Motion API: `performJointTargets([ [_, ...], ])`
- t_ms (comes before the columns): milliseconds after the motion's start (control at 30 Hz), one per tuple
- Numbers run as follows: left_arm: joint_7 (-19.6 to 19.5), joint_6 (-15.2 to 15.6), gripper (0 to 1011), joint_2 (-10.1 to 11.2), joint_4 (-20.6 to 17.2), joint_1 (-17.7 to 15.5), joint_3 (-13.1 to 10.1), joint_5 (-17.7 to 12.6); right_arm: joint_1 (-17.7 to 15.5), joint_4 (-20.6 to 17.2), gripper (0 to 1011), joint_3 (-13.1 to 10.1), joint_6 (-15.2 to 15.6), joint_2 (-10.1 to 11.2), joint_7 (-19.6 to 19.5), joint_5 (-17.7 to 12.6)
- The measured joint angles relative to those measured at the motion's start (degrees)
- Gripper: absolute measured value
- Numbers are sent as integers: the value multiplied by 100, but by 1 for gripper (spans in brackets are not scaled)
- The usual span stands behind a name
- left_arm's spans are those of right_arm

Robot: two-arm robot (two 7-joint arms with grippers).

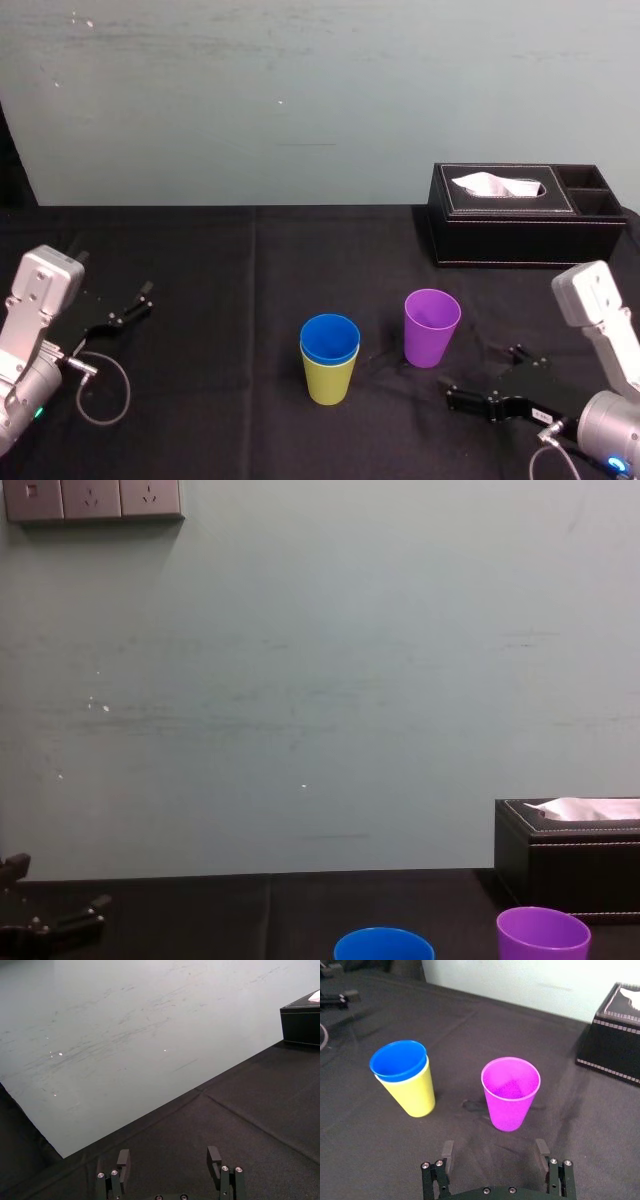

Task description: Stack the three plastic cups sequentially using one hand.

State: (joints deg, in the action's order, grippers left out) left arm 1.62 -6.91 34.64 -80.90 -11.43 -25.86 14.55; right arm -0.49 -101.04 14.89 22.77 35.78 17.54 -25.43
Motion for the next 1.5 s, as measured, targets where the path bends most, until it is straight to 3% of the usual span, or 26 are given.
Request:
performJointTargets([
  [300, 0, 0, 1000, 0, 0, 0, 0, 0, 376, 486, 1002, 204, 185, -283, -57, 168],
  [733, 0, 0, 1000, 0, 0, 0, 0, 0, 701, 856, 1003, 369, 28, -631, -98, 542],
  [1500, 0, 0, 1000, 0, 0, 0, 0, 0, 770, 1154, 1002, 218, -228, -1059, -164, 944],
])
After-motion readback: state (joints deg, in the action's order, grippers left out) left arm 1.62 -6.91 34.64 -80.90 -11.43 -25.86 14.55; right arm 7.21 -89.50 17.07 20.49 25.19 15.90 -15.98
